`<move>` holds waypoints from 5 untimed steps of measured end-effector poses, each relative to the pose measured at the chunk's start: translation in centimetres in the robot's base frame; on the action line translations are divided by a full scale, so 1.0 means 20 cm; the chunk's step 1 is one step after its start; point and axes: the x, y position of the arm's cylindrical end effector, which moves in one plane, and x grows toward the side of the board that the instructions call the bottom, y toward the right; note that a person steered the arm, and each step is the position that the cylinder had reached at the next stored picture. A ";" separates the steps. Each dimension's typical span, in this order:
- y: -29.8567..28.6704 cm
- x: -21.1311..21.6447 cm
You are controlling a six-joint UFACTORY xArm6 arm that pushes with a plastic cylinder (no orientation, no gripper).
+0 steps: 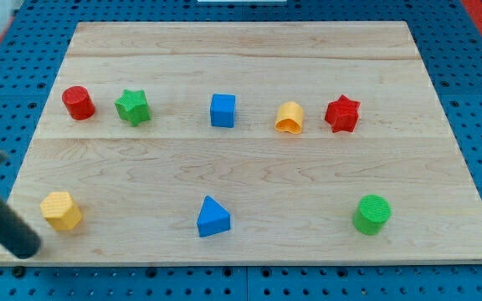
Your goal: Place the yellow hexagon towards the bottom right side of the red circle
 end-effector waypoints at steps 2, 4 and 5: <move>0.16 -0.35; 0.14 -0.30; 0.03 -0.41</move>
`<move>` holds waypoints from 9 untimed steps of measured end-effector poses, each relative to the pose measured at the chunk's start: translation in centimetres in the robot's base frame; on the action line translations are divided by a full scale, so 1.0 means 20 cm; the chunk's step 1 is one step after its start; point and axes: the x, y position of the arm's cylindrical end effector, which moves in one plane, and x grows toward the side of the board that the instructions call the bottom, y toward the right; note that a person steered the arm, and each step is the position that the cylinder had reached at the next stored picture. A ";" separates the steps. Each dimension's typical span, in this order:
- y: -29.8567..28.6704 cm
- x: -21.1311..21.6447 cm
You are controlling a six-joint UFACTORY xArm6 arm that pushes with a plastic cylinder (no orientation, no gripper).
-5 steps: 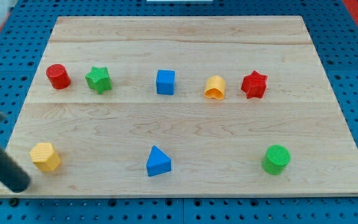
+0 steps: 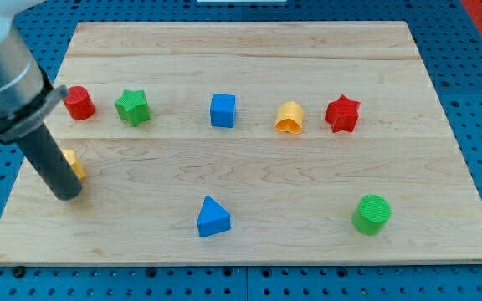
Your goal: Place the yellow hexagon towards the bottom right side of the red circle
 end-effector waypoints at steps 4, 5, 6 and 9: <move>-0.10 -0.11; -0.01 -0.18; 0.00 -0.30; -0.03 -0.41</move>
